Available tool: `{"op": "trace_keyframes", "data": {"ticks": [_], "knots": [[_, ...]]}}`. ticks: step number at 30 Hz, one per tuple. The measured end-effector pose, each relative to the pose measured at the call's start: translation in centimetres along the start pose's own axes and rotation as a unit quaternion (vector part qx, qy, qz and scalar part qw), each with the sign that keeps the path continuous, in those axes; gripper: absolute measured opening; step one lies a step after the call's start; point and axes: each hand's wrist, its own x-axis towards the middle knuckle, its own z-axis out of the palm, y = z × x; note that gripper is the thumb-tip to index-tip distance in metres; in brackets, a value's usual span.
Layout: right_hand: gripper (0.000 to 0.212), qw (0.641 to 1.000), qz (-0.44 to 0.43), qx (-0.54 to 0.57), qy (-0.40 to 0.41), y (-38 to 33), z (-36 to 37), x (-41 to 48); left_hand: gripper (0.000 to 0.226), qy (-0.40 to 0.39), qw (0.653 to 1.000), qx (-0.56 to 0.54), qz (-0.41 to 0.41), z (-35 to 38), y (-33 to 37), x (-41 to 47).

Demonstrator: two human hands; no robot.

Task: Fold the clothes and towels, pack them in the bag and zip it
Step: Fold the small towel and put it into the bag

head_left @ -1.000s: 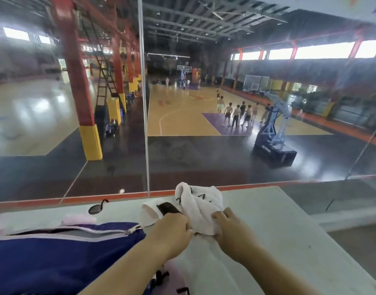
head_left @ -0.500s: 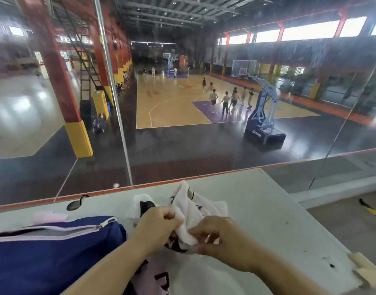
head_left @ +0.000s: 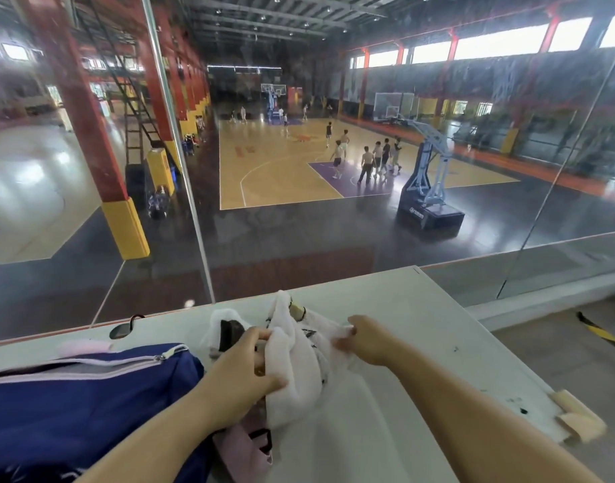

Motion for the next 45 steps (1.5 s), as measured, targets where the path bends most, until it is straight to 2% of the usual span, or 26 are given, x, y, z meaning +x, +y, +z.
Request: {"op": "trace_keyframes", "data": {"ticks": [1, 3, 6, 9, 13, 16, 22, 27, 30, 33, 36, 38, 40, 42, 45], "knots": [[0.032, 1.000, -0.004, -0.009, -0.015, 0.1, 0.1, 0.1, 0.044, 0.018, 1.000, 0.017, 0.008, 0.0, 0.0, -0.1], [0.030, 0.999, -0.012, -0.015, -0.030, 0.2, 0.0, -0.2, 0.027, 0.055, 0.998, 0.035, 0.020, -0.4, 0.0, -0.3], [0.032, 1.000, -0.020, 0.006, -0.003, 0.4, -0.5, -1.4, 0.004, 0.128, 0.990, 0.057, 0.020, -1.4, 0.6, -0.6], [0.040, 0.995, -0.037, 0.014, 0.093, 0.5, -2.0, -3.2, 0.013, 0.178, 0.983, 0.045, 0.023, -2.5, 0.9, -0.4], [0.040, 0.976, -0.065, 0.048, 0.203, 0.8, -5.3, -5.8, 0.010, 0.233, 0.972, 0.010, 0.036, -4.0, 1.9, -0.5], [0.040, 0.966, -0.072, 0.072, 0.239, 1.0, -7.9, -7.6, 0.011, 0.256, 0.965, -0.006, 0.056, -5.2, 3.9, -0.9], [0.033, 0.938, -0.094, 0.033, 0.331, 0.5, -12.7, -11.4, 0.016, 0.288, 0.948, -0.095, 0.099, -6.6, 9.2, -2.2], [0.027, 0.919, -0.103, 0.044, 0.379, 0.5, -15.5, -13.0, 0.017, 0.284, 0.948, -0.094, 0.110, -6.2, 10.9, -1.6], [0.018, 0.926, -0.088, 0.044, 0.364, 1.6, -15.7, -12.5, 0.015, 0.246, 0.961, -0.089, 0.087, -4.9, 10.0, -0.9], [0.014, 0.945, -0.046, 0.041, 0.320, 3.7, -14.3, -11.4, 0.013, 0.241, 0.968, -0.057, 0.049, -3.8, 7.6, 0.1], [0.031, 0.972, 0.045, 0.003, 0.232, 6.1, -11.6, -10.8, 0.019, 0.230, 0.973, -0.032, -0.008, -2.3, 5.0, 0.7], [0.048, 0.982, 0.103, -0.006, 0.158, 7.2, -9.3, -11.1, 0.022, 0.194, 0.980, -0.005, -0.033, -1.2, 3.4, 0.8], [0.053, 0.985, 0.126, -0.043, 0.107, 7.7, -7.5, -11.6, 0.021, 0.154, 0.987, 0.034, -0.041, -0.6, 2.1, 1.0], [0.051, 0.988, 0.131, -0.052, 0.069, 8.1, -5.8, -11.8, 0.021, 0.133, 0.988, 0.067, -0.043, -0.3, 1.3, 1.3], [0.028, 0.991, 0.125, -0.029, 0.048, 8.1, -3.9, -11.5, 0.012, 0.120, 0.987, 0.097, -0.037, 0.2, 0.6, 1.6]]}}
